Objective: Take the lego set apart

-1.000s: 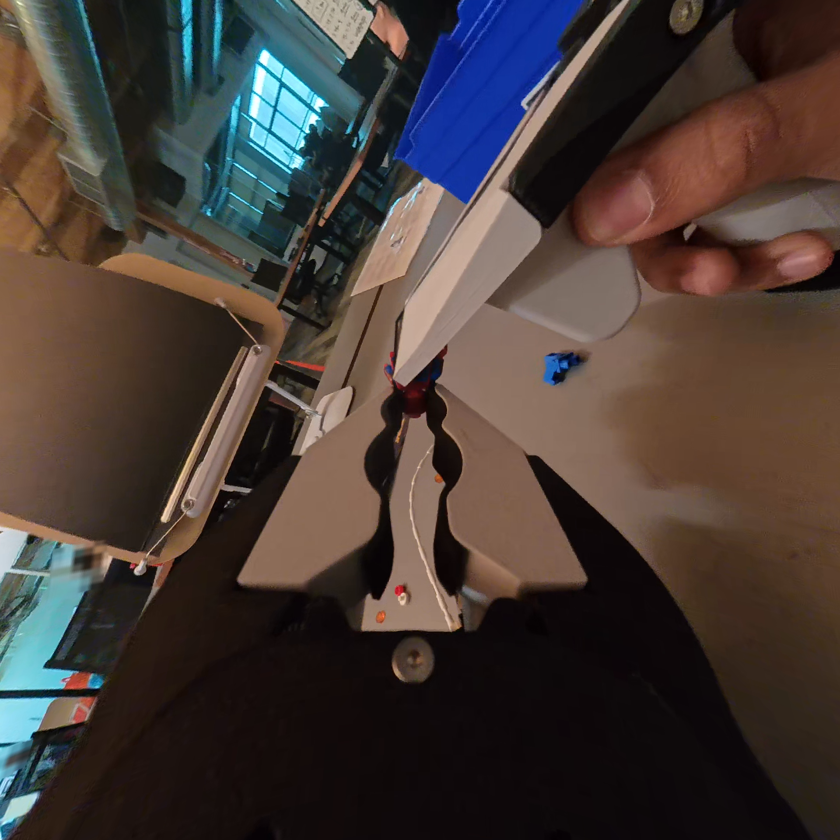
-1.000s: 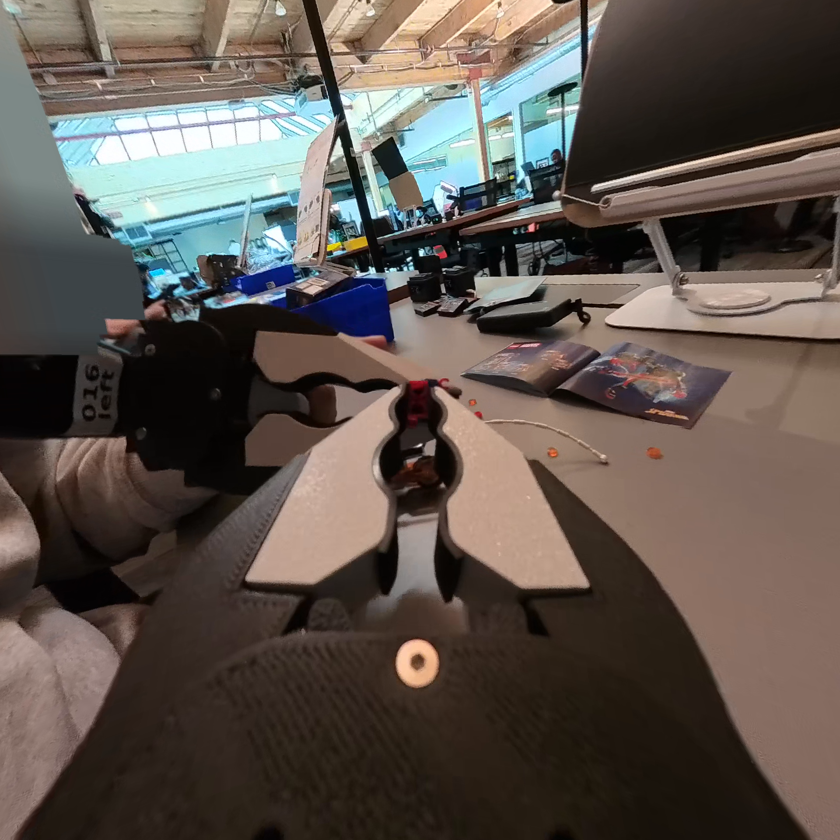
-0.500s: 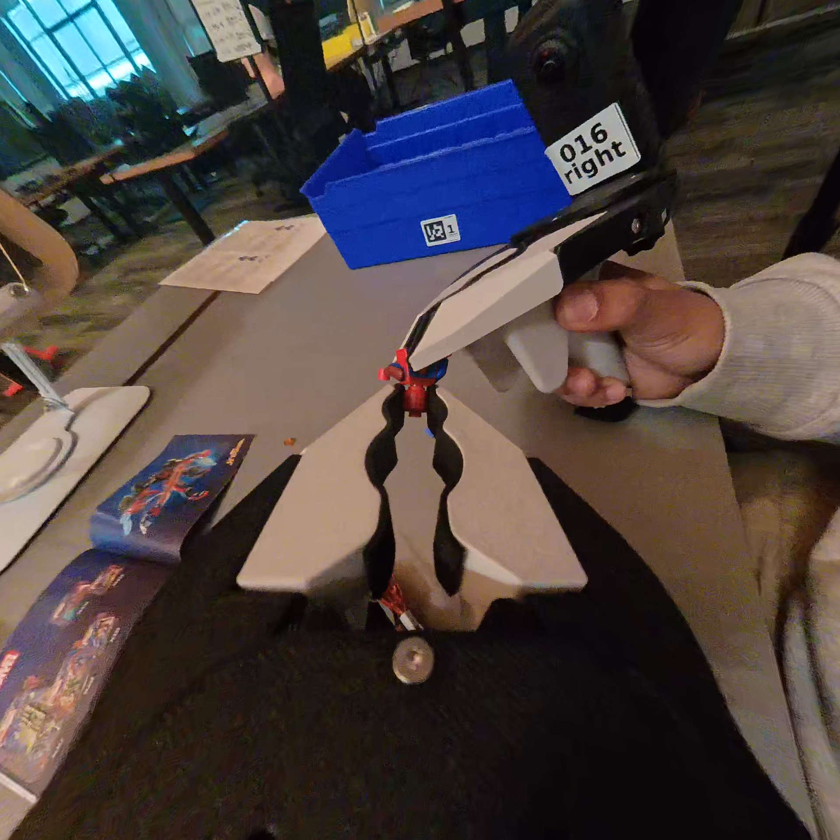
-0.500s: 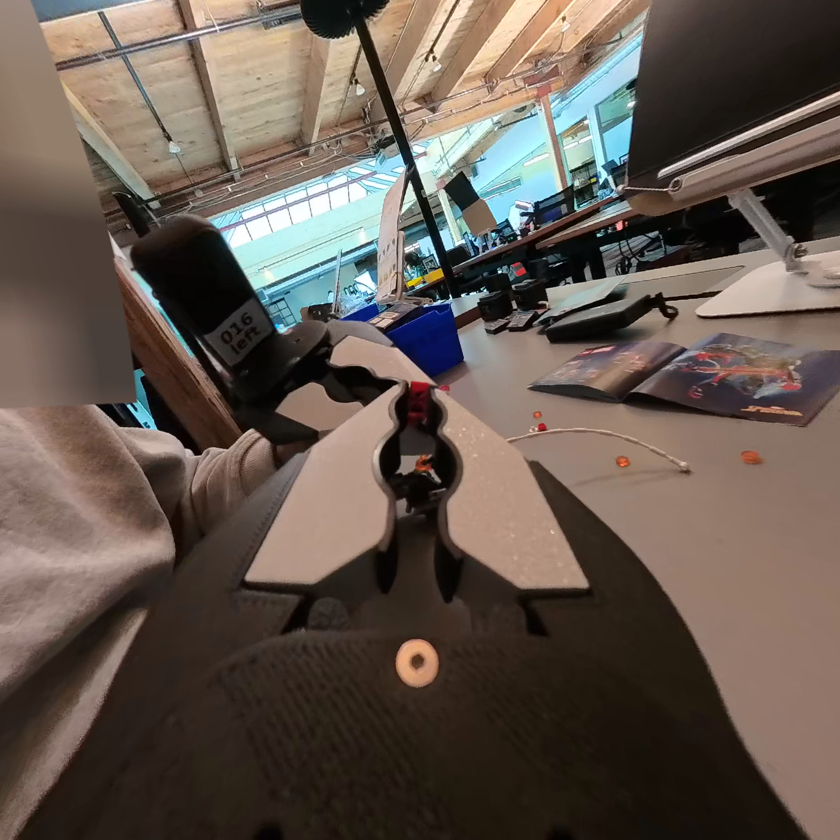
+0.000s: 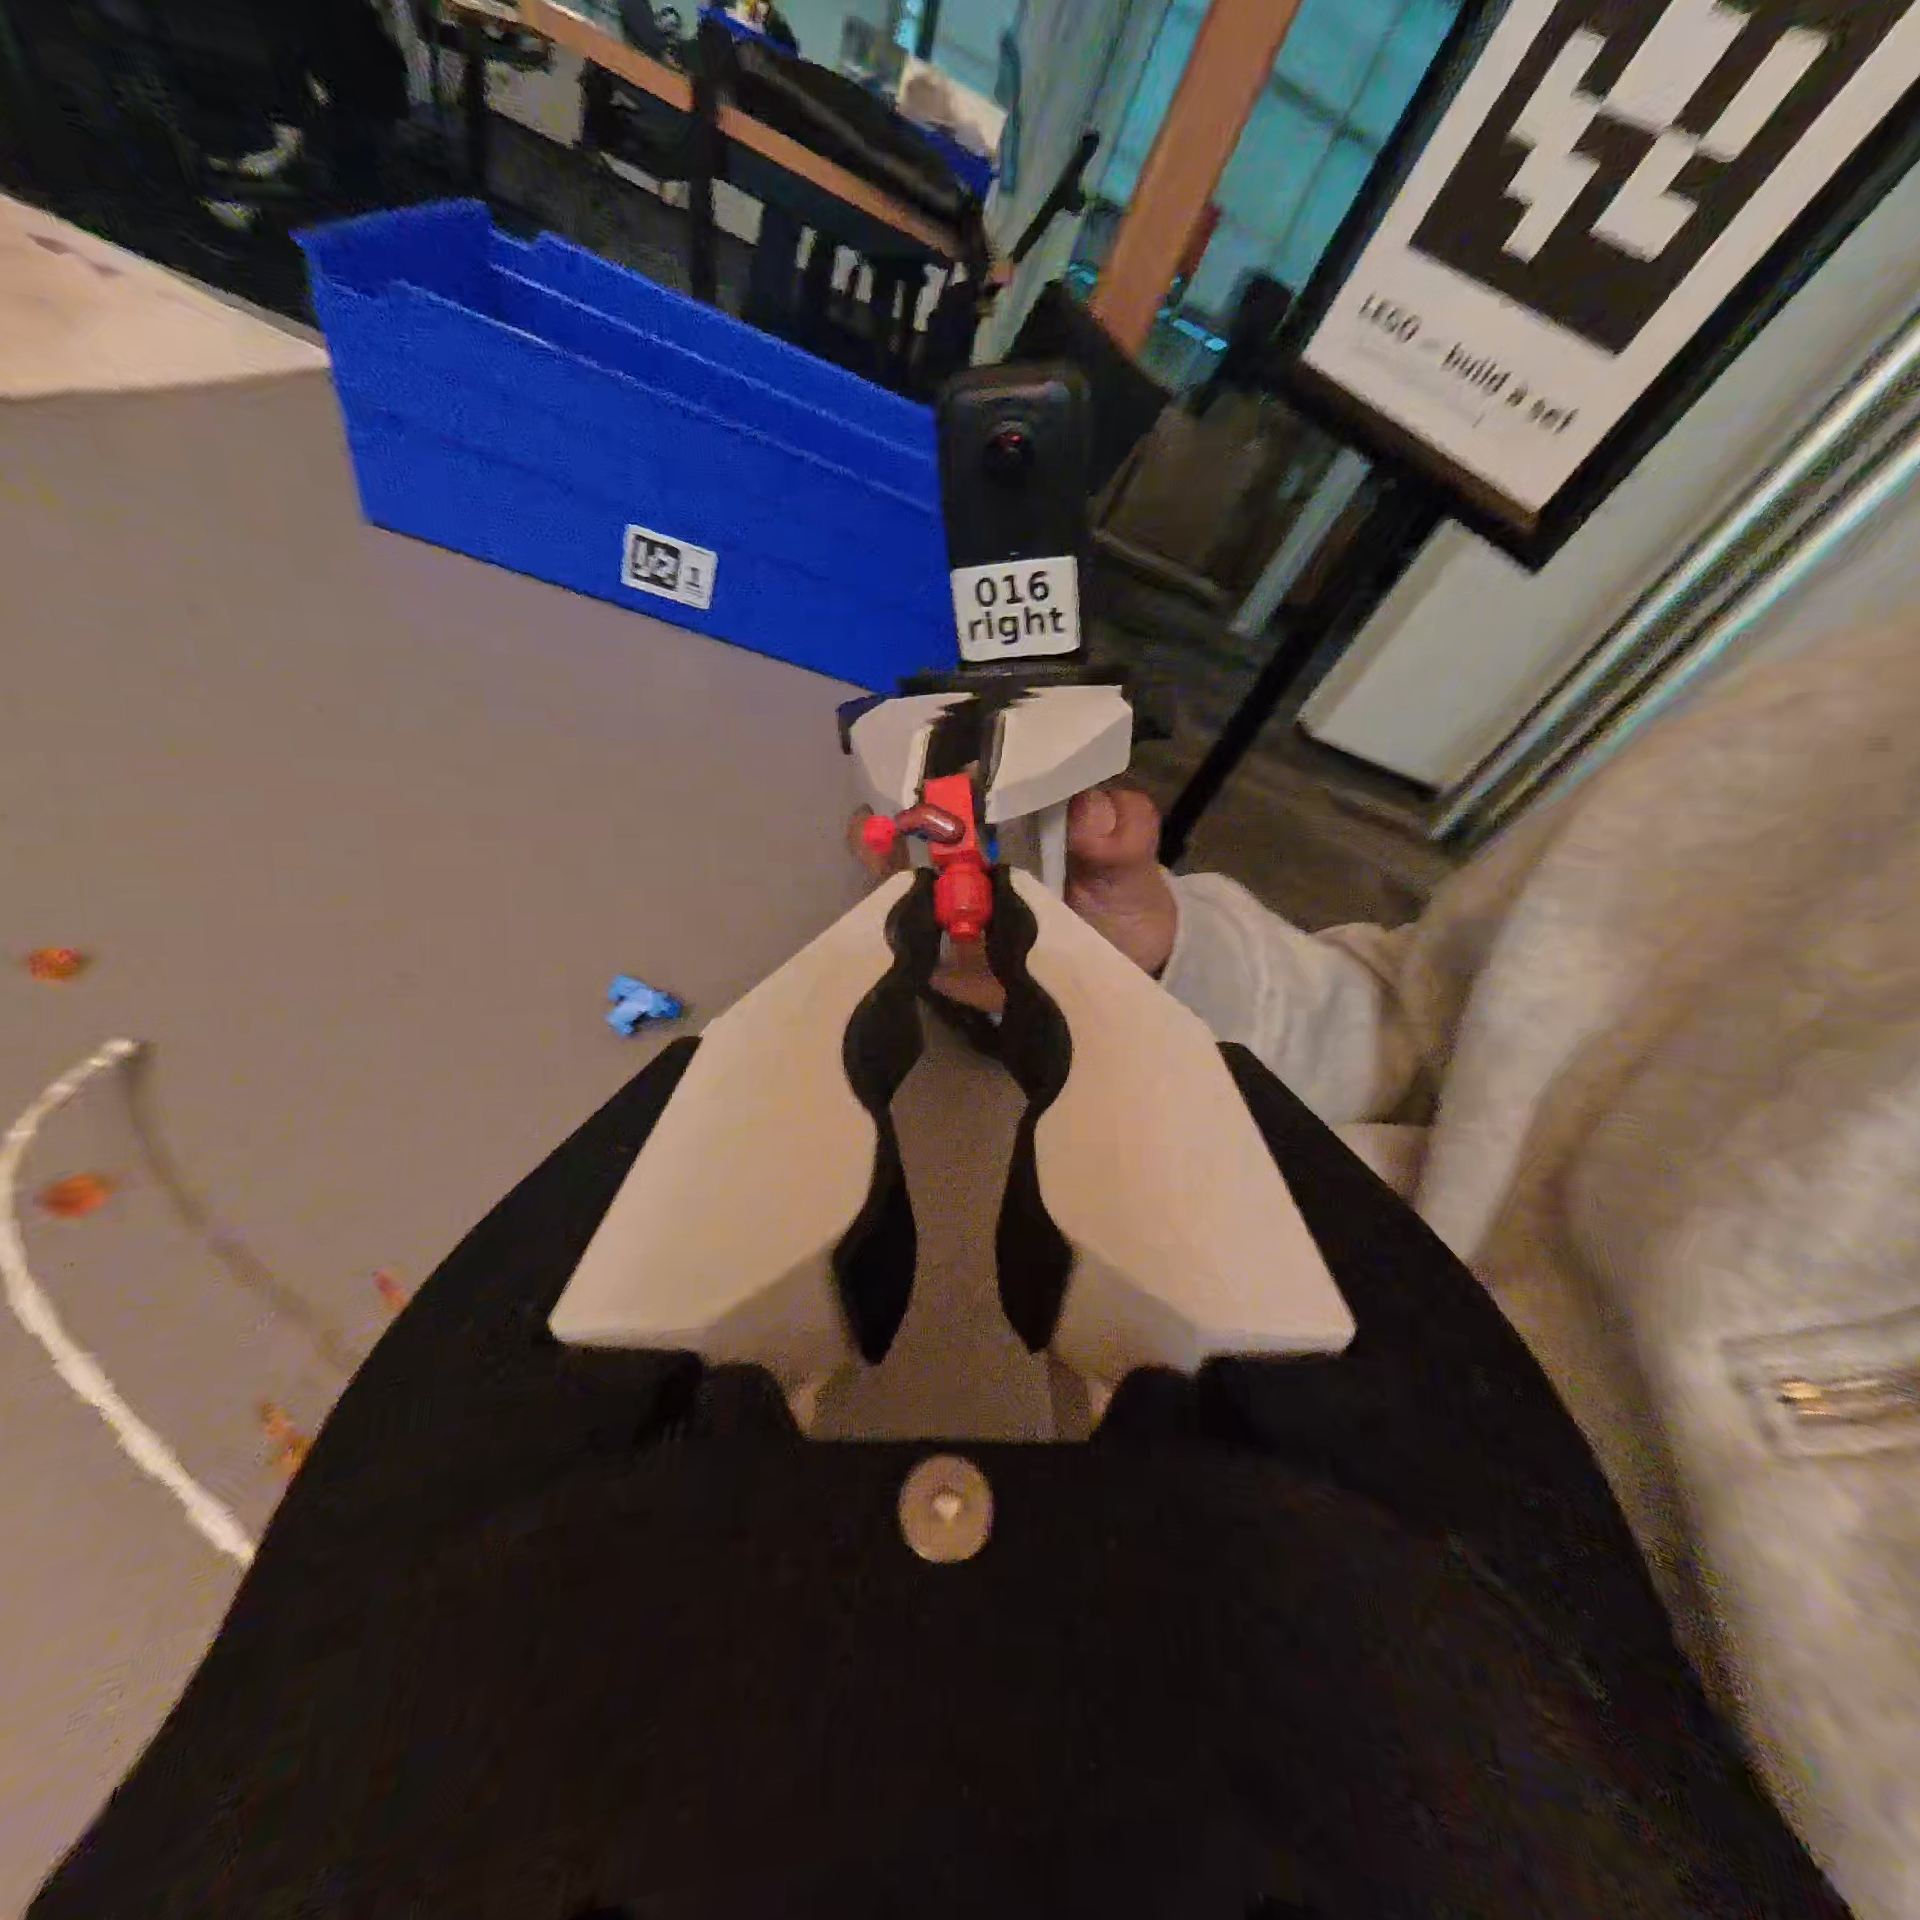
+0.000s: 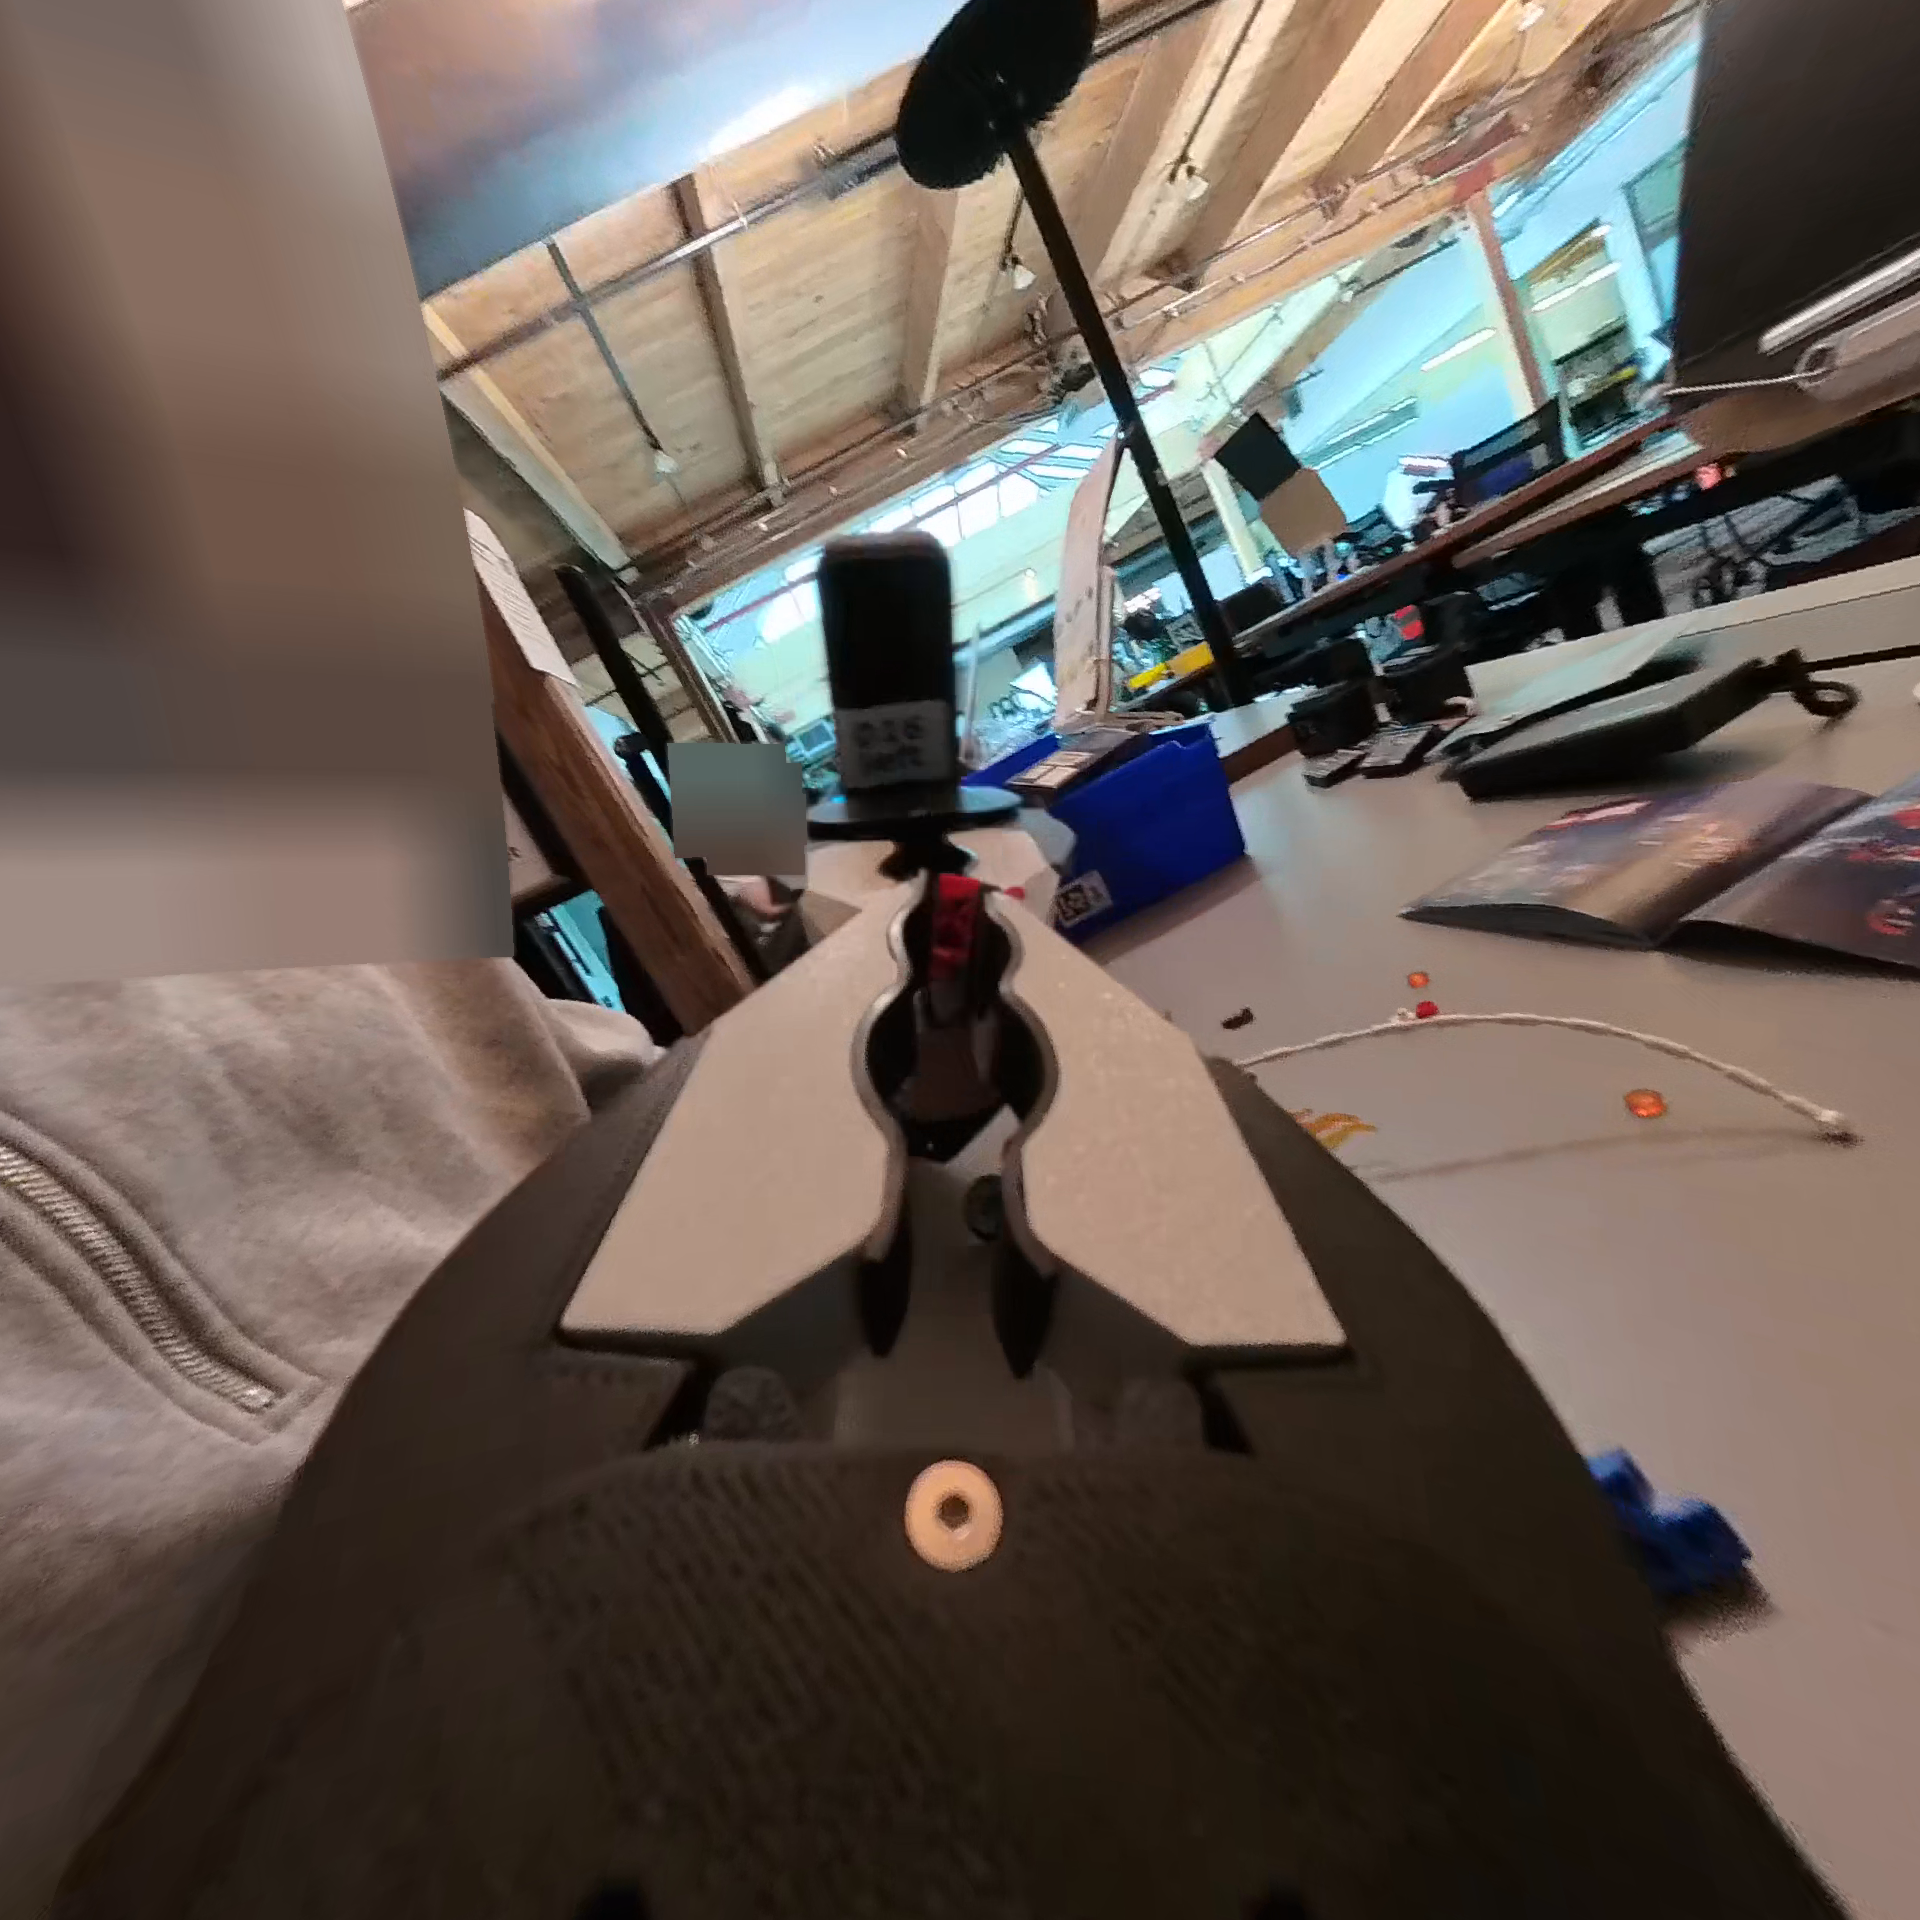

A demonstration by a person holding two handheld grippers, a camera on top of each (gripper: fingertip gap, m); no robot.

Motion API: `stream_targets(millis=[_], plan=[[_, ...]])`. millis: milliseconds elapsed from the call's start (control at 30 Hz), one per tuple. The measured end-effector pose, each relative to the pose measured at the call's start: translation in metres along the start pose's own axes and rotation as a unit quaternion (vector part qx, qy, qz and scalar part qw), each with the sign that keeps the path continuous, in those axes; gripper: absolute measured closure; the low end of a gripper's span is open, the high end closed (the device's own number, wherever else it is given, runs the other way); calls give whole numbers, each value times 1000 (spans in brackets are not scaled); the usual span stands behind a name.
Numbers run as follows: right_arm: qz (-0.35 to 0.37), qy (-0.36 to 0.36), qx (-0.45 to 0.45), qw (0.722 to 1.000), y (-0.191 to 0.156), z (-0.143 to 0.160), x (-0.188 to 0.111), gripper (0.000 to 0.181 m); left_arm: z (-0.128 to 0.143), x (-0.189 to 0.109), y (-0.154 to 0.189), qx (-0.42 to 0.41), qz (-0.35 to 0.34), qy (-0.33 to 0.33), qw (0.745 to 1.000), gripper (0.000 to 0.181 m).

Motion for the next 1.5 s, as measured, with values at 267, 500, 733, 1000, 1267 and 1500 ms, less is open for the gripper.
stream_targets(millis=[267, 500, 733, 1000, 1267, 1500], plan=[[-52, 9, -10, 999, -16, -4, -1, 176, -4, -3, 19, -132, 185, 30, 973, 173], [-22, -2, -14, 1000, -10, -1, 0, 177, 2, -1, 11, -118, 161, 11, 980, 173], [-28, 11, 94, 995, 13, 4, 1, 178, 18, 3, -23, 139, -157, -78, 975, 171], [-52, 20, 109, 992, 12, 3, -1, 177, 10, 0, -10, 36, -55, -37, 997, 173], [-110, 26, 9, 993, -26, -7, -6, 175, -5, -5, 31, -186, 282, 44, 940, 174], [-73, 36, 32, 996, -11, -7, -7, 176, -1, -7, 1, 71, -29, 33, 997, 150]])
Point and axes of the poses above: each gripper's, where its closed fingertips meet, x out along the fingers, z out of its underside, y = z × x across the jaws, the point moved 1 cm from there along -x, back along the fingers, and after that the axes turned 12 degrees about -y, right-handed, at the moved point
